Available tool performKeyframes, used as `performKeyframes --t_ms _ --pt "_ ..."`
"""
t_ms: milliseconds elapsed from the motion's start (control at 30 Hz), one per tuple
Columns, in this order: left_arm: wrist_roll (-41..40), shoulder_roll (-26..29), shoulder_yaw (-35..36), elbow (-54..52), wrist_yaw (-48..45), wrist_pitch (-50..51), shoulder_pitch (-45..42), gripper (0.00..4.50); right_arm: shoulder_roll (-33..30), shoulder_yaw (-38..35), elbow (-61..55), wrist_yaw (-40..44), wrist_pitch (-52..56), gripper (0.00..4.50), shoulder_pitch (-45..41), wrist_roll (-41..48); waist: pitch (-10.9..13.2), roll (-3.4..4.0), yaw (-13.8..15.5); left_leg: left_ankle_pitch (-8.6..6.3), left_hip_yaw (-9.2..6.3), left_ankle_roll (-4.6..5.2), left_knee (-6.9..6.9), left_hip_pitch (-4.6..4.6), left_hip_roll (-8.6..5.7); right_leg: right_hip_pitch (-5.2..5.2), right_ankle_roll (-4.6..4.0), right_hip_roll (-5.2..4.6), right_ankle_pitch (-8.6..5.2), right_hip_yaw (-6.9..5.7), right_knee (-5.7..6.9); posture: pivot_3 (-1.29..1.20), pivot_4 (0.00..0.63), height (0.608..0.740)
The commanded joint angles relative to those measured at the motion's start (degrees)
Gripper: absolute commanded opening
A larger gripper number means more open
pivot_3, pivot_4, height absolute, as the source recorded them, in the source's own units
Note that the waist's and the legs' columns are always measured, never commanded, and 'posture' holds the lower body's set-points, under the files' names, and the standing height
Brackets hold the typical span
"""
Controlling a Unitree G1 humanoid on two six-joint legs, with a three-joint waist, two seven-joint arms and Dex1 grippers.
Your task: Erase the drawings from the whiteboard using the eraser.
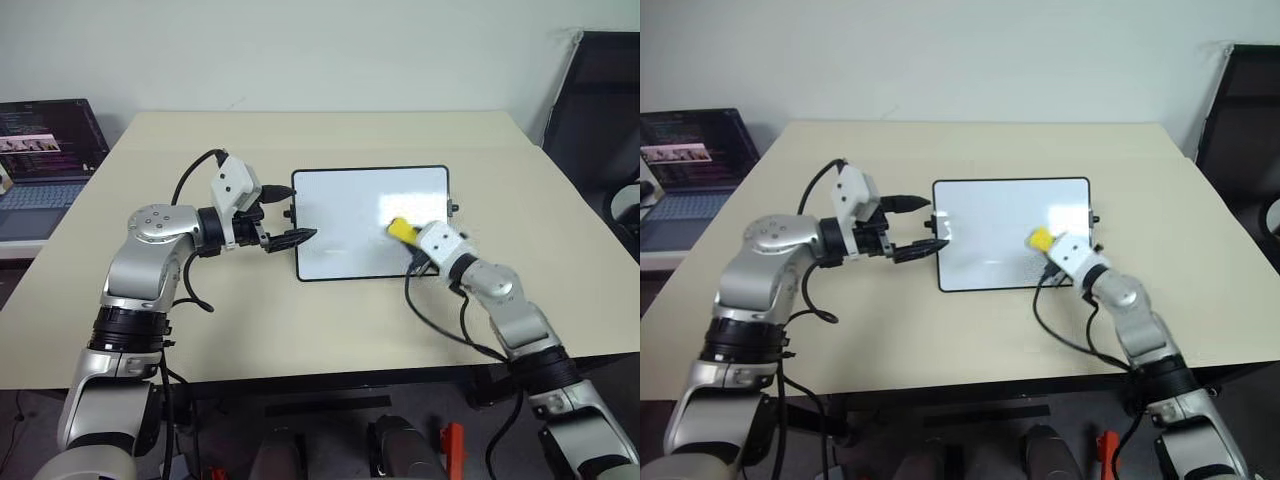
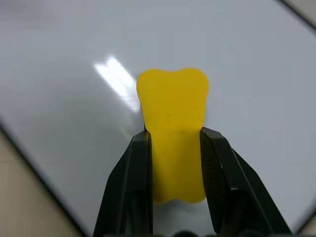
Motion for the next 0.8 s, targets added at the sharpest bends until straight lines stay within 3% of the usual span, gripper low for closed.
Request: performKeyframes --t_ms 33,167,267,333,400,567,800 --pt "-0.19 -0.25 0.09 -1.12 0.1 -1.02 -1.44 4.5 -2.11 -1.87 6.23 -3.23 4.01 0.98 1.27 -3.02 -0.04 -0.06 0.01 0.0 0.0 0.0 -0.01 0.0 0.0 0.0 0.0 0.0 0.0 0.0 -0.02 0.0 0.15 0.74" --pt "-0.19 -0.63 -0.18 -0.73 -0.15 -1.2 -1.88 4.5 -2.65 -5.58 1.72 -0.35 3.12 0.98 2.52 1.91 -0.06 -0.1 0.04 0.0 0.01 0.0 -0.03 -0.02 0.0 0.01 0.0 0.0 0.0 0.01 -0.06 0.0 0.15 0.74" --pt "-0.6 -1.22 -0.74 -0.6 -0.87 -1.22 -2.62 4.5 -2.29 -12.36 -11.67 8.52 8.67 0.98 4.21 16.74 0.09 -0.04 0.18 0.0 0.0 0.0 -0.09 -0.09 0.0 -0.01 0.01 0.0 -0.01 -0.01 -0.09 0.0 0.15 0.74" --pt "-1.68 -2.25 -1.79 -1.8 -2.09 -0.42 -2.8 4.5 -5.7 -20.59 -22.73 14.28 19.84 0.98 5.19 31.32 0.32 0.32 0.48 0.0 -0.05 0.0 -0.13 -0.42 0.0 -0.23 0.05 0.02 -0.04 -0.05 -0.12 0.0 0.15 0.74" --pt "-2.26 -3.82 -2.91 -3.01 -2.65 0.14 -2.67 4.5 -9.83 -27.17 -26.52 16.41 25.66 0.98 6.24 37.58 0.59 0.77 1.18 -0.01 -0.03 0.0 -0.08 -1.14 -0.05 -0.96 0.49 0.0 0.18 -0.03 -0.04 0.0 0.15 0.74" --pt "-1.63 -9.96 -7.47 -4.79 -2.24 -0.02 -2.52 4.5 -18.41 -33.4 -14.3 8.58 30.17 0.98 8.11 30.85 0.58 0.73 2.67 -0.12 -0.09 -0.05 -0.1 -1.6 -0.09 -1.28 0.34 -0.02 0.25 -0.18 -0.26 0.0 0.15 0.74" --pt "-1.4 -14.65 -11.31 -7.25 -2.1 1.0 -1.28 4.5 -20.11 -30.99 2.98 7.31 31.8 0.98 8.3 27.22 0.61 0.85 2.57 -0.14 0.04 -0.04 -0.11 -1.87 -0.11 -1.35 0.41 -0.05 0.3 -0.08 -0.73 0.0 0.15 0.74"
